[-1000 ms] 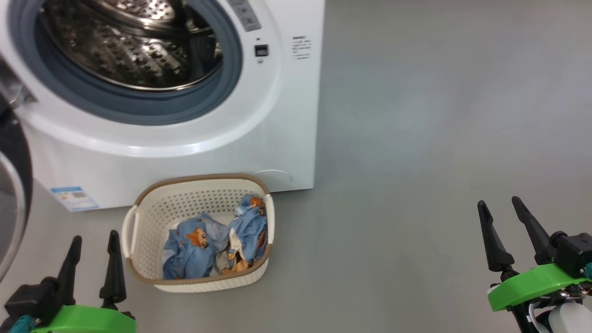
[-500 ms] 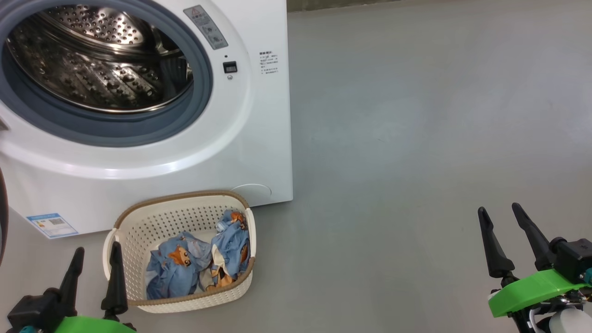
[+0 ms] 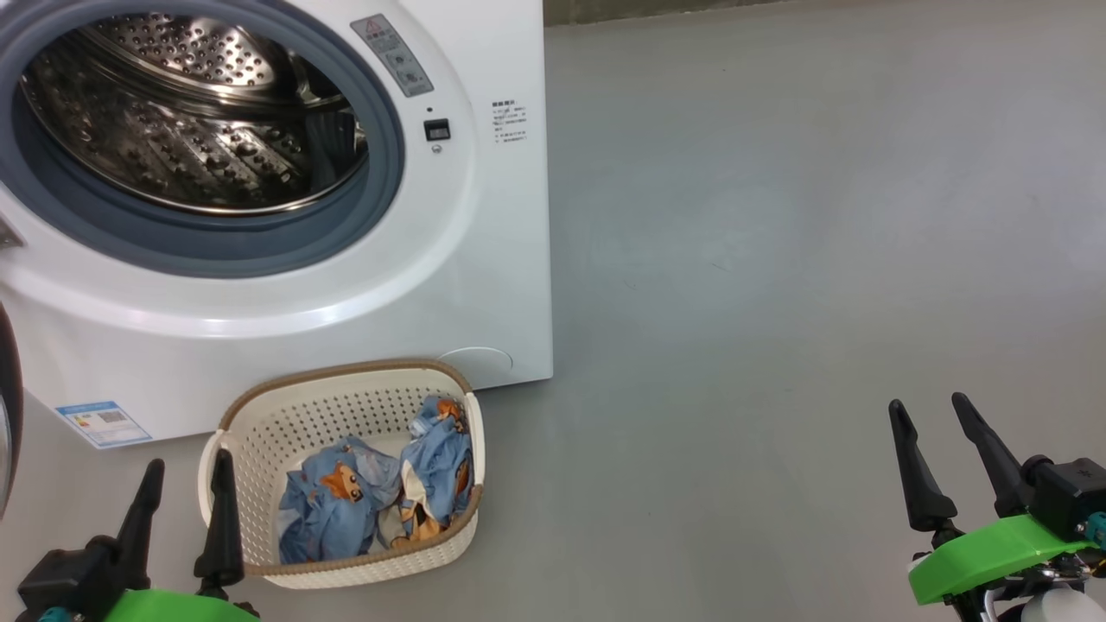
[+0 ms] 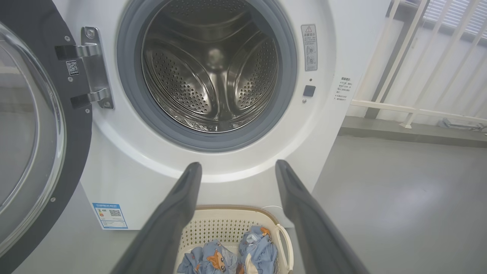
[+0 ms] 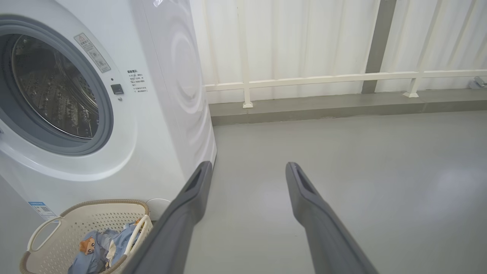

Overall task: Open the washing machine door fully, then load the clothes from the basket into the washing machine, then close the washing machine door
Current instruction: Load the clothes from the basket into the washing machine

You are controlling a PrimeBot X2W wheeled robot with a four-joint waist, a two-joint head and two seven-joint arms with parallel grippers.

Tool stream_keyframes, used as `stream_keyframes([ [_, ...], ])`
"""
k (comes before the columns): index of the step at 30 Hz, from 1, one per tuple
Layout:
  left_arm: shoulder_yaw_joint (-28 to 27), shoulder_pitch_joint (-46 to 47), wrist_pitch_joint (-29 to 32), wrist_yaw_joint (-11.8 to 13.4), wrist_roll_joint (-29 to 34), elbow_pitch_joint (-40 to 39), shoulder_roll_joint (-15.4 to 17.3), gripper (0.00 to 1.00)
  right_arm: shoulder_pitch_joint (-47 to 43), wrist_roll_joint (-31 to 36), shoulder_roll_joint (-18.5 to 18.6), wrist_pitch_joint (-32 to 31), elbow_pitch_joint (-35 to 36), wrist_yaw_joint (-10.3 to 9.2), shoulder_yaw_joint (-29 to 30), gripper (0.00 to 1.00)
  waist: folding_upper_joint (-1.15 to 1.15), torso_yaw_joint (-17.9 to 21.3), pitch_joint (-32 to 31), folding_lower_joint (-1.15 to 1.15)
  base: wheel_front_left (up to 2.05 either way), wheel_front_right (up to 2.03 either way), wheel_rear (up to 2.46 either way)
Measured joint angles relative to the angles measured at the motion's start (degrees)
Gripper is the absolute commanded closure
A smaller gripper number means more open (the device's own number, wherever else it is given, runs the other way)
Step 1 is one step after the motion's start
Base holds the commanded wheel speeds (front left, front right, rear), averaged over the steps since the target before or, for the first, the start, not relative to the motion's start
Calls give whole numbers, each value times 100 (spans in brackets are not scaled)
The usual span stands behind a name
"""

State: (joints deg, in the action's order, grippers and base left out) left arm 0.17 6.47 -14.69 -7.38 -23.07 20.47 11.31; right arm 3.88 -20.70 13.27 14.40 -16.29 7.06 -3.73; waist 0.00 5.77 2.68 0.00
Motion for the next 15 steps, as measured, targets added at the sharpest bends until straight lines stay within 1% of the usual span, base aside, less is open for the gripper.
stream_keyframes([
  [11,71,4,0,0,-52,-1,52,0,1,0,-35,0,0,0,-1,0,0,0,44,0,79,-176,98],
  [15,73,10,0,0,-51,-1,49,0,4,0,-42,0,0,0,-2,0,0,-5,57,0,78,-123,45],
])
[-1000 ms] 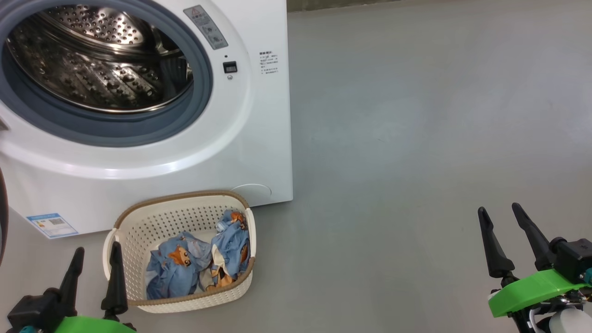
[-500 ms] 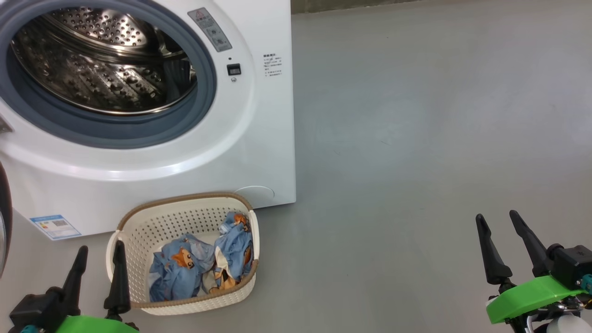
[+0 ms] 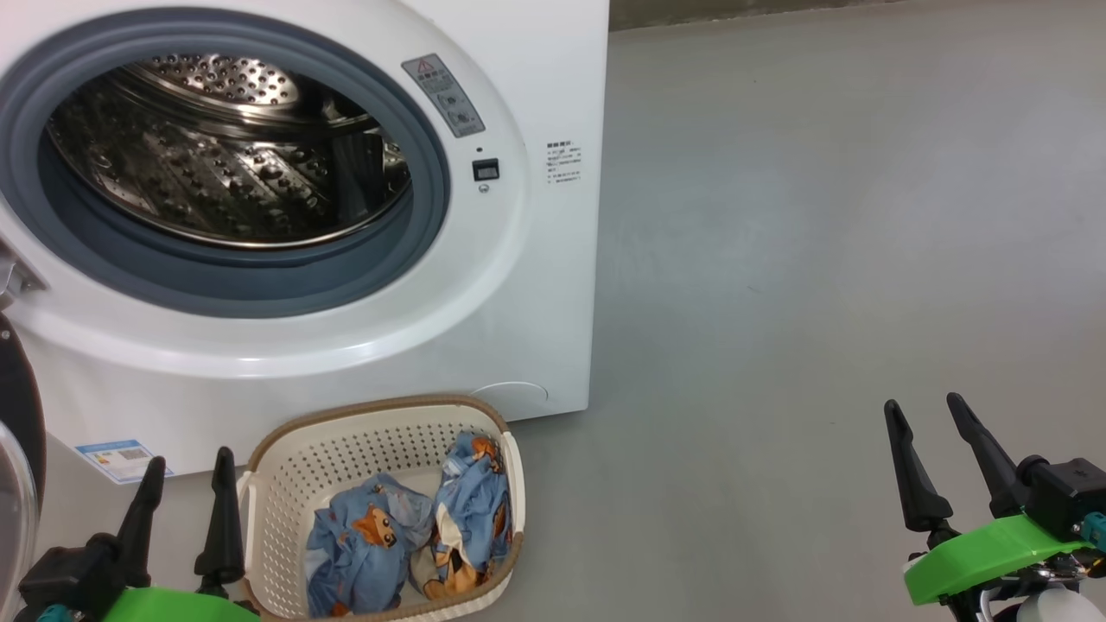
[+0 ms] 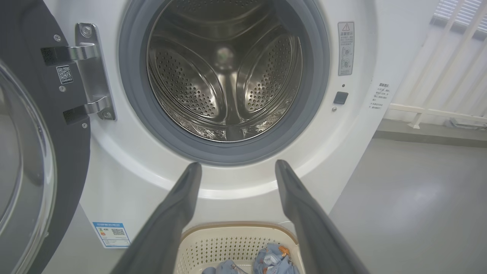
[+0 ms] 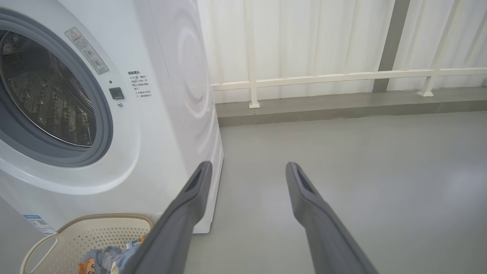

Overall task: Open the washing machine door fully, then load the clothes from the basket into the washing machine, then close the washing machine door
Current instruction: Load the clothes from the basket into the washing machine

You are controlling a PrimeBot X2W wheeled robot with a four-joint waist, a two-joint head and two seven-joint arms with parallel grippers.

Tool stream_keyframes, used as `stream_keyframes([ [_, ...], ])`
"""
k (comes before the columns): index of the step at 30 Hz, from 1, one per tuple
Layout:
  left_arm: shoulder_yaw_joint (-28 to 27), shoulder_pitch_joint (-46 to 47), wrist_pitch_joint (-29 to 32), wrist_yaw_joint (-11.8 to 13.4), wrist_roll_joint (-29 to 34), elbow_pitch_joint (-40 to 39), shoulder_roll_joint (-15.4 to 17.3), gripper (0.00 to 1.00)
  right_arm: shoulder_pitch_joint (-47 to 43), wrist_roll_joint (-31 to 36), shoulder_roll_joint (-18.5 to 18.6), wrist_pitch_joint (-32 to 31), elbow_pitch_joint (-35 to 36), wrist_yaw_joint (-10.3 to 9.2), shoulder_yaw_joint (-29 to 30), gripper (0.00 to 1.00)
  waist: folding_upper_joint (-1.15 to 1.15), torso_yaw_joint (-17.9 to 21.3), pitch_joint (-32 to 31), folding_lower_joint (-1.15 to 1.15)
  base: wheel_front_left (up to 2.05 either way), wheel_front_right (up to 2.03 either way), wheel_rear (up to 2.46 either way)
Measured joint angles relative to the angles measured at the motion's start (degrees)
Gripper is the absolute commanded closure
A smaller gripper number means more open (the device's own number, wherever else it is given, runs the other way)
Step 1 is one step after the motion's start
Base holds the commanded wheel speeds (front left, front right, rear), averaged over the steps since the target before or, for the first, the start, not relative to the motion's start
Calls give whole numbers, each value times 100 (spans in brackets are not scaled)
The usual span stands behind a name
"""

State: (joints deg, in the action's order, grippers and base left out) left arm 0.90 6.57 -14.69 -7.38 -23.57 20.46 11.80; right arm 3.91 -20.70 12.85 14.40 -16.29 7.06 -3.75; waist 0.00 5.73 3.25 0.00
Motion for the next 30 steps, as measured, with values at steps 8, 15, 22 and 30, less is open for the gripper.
stream_keyframes([
  [8,-7,13,0,0,2,-25,-27,0,14,-40,-9,0,0,0,-3,0,0,-36,20,0,25,-26,1],
  [15,-23,12,0,0,3,15,-55,0,14,-40,-12,0,3,0,-2,0,0,-60,24,0,0,0,0],
  [22,69,13,0,0,3,345,-157,0,29,-40,-47,0,40,0,-16,0,0,-64,147,0,0,0,0],
  [30,396,321,5,0,13,1436,-281,0,370,-29,-180,0,145,0,-158,0,0,-36,592,0,0,0,0],
])
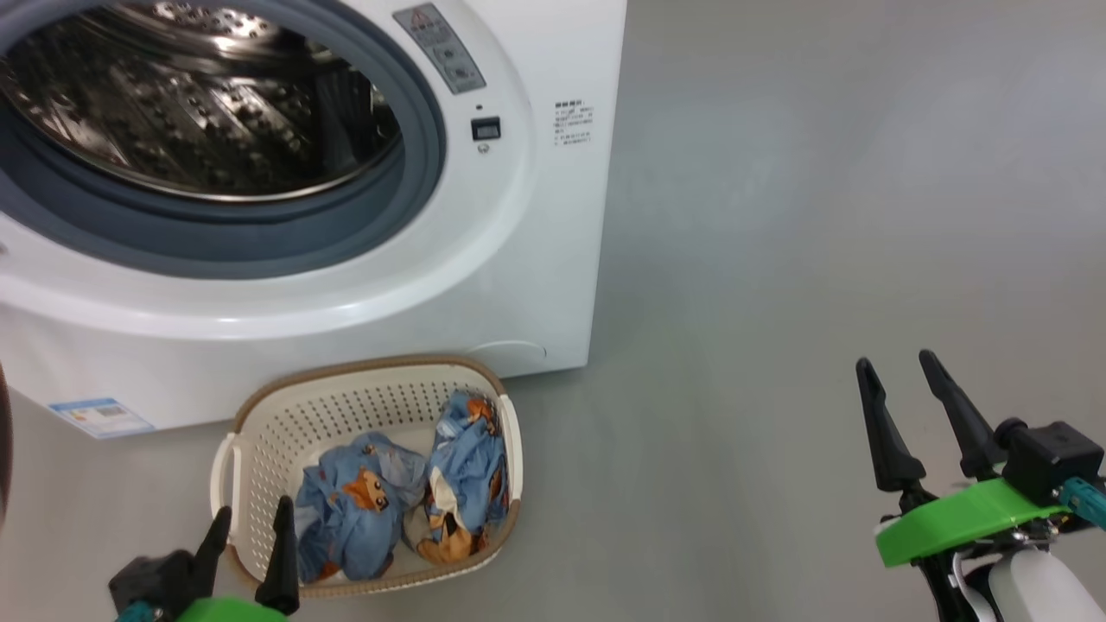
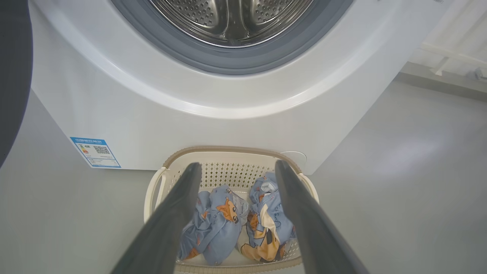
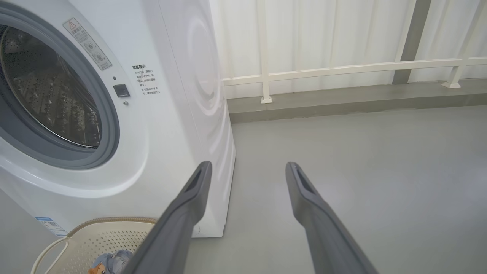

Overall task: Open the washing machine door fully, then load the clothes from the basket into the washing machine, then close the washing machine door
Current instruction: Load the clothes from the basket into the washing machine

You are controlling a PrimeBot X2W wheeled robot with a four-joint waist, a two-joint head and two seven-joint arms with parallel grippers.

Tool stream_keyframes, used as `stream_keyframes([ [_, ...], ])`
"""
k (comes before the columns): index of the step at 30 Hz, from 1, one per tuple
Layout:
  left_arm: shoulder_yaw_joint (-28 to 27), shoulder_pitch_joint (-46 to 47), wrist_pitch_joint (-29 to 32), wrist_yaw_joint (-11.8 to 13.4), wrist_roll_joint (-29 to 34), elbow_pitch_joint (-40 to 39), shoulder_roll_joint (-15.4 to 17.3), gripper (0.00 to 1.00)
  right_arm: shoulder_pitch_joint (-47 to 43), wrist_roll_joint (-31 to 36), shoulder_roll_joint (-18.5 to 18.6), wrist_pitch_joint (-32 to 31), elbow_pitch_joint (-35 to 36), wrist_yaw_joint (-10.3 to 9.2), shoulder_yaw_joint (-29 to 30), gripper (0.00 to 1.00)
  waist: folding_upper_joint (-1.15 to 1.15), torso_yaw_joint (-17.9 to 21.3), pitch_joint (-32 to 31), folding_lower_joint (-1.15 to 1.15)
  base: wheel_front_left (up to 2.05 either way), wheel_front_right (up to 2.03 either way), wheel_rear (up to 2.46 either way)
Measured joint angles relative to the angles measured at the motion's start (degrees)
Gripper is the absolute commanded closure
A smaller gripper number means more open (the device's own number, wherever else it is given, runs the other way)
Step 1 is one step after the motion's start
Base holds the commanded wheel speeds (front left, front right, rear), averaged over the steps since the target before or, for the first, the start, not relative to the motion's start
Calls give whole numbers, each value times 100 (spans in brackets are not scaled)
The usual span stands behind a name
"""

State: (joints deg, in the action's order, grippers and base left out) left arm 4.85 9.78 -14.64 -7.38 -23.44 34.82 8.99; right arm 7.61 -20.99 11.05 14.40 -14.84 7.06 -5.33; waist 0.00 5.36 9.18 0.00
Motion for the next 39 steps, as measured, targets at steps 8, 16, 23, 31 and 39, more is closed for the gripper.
stream_keyframes([
  [8,225,779,0,0,-131,904,-81,0,411,89,-101,7,107,0,-190,0,0,67,522,0,0,0,0],
  [16,660,1570,0,0,-345,1909,-18,0,763,100,-205,8,212,0,-388,0,0,171,988,0,0,0,0],
  [23,1106,2447,27,0,-583,2776,147,0,1136,137,-285,8,333,0,-561,0,0,269,1476,0,0,0,0],
  [31,1312,3209,258,-15,-691,3492,381,0,1460,137,-357,12,420,0,-689,0,0,425,2058,0,0,0,0],
  [39,1326,3576,646,-14,-777,3811,623,0,1601,138,-383,14,506,0,-750,0,0,598,2466,0,0,0,0],
])
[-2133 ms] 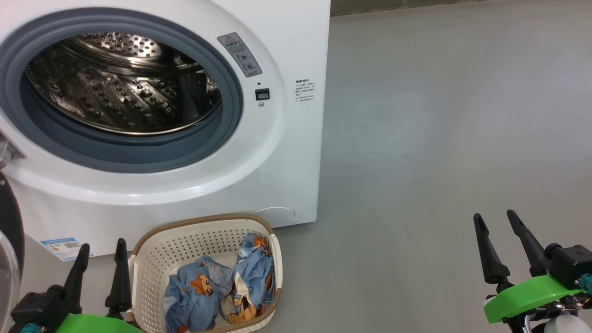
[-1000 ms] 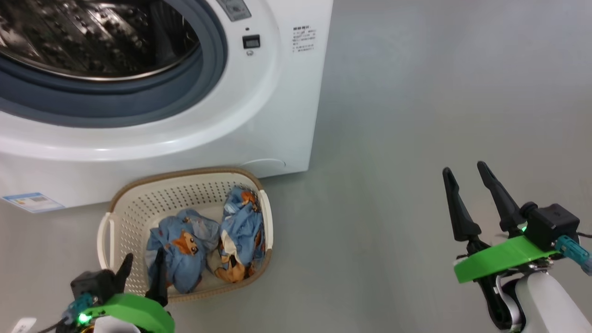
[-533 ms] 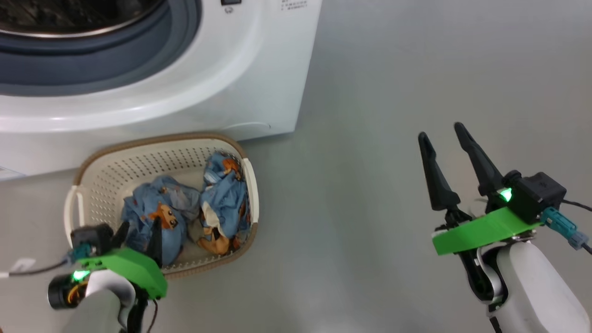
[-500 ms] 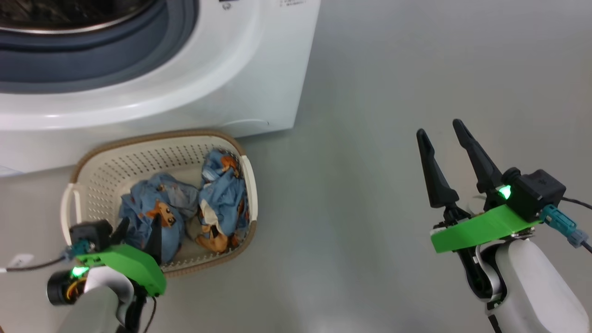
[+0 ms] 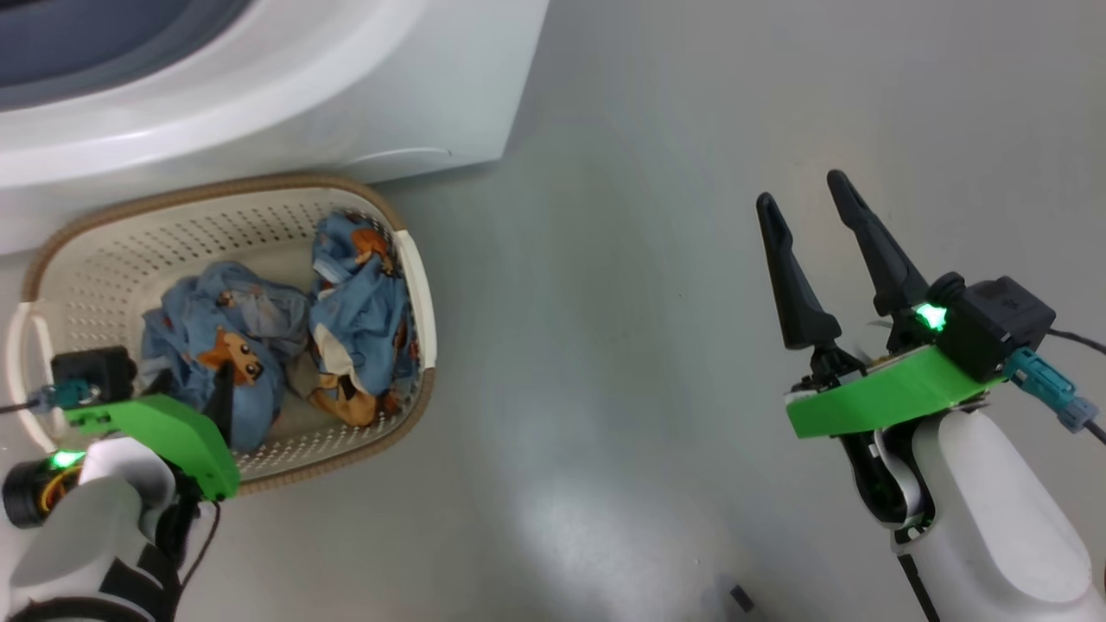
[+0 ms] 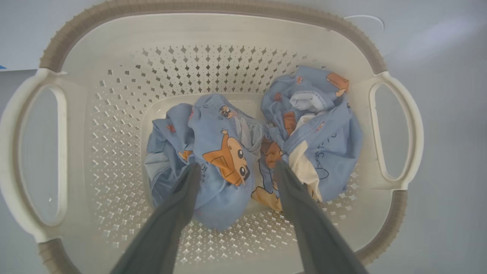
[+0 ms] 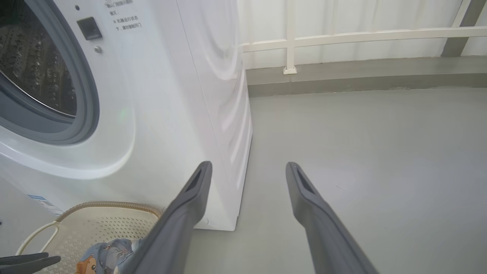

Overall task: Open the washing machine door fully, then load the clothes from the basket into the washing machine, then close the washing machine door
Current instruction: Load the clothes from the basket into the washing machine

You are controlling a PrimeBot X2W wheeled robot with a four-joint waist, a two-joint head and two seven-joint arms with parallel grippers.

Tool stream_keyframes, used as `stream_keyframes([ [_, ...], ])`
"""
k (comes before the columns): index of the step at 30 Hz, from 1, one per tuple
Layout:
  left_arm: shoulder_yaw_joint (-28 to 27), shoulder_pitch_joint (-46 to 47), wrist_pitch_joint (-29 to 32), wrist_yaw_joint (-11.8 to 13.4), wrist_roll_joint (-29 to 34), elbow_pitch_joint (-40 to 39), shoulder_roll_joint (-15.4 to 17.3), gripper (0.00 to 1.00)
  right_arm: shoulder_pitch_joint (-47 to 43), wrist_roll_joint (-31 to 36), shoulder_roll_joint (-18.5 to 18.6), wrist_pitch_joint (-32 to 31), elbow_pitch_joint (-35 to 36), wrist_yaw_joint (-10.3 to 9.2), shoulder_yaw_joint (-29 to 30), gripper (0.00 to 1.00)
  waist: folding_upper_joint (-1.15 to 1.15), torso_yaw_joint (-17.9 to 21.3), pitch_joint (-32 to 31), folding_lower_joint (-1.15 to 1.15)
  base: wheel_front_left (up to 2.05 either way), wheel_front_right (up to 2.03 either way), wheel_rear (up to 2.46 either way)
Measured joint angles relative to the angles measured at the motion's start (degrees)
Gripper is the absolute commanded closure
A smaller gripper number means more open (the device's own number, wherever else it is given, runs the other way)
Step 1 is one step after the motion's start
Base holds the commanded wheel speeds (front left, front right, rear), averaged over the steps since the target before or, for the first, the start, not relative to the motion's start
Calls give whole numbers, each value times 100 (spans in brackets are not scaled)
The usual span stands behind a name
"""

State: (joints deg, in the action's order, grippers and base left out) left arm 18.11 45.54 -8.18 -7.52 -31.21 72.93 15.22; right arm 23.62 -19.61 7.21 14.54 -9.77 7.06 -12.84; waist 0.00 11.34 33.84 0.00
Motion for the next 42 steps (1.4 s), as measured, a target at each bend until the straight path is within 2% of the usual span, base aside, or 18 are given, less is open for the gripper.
stream_keyframes([
  [15,-3,458,726,60,-160,125,311,0,424,42,-114,1,214,0,-241,0,0,316,628,0,0,0,0],
  [23,4,737,991,237,-196,129,464,0,570,43,-141,1,356,0,-372,0,0,452,955,0,0,0,0],
  [28,5,866,1104,356,-213,132,521,0,677,63,-142,1,438,0,-443,0,0,522,1115,0,0,0,0],
  [38,110,938,1302,365,-210,132,557,0,677,153,-170,1,488,0,-704,0,0,665,1206,0,0,0,0],
  [39,125,937,1346,390,-210,133,549,17,677,153,-169,1,491,0,-720,0,0,675,1205,0,0,0,0],
  [41,171,937,1378,389,-210,133,534,87,676,153,-167,1,511,0,-727,0,0,685,1186,0,0,0,0],
  [42,176,937,1371,390,-210,133,535,100,676,153,-165,1,525,0,-727,0,0,687,1178,0,0,0,0],
])
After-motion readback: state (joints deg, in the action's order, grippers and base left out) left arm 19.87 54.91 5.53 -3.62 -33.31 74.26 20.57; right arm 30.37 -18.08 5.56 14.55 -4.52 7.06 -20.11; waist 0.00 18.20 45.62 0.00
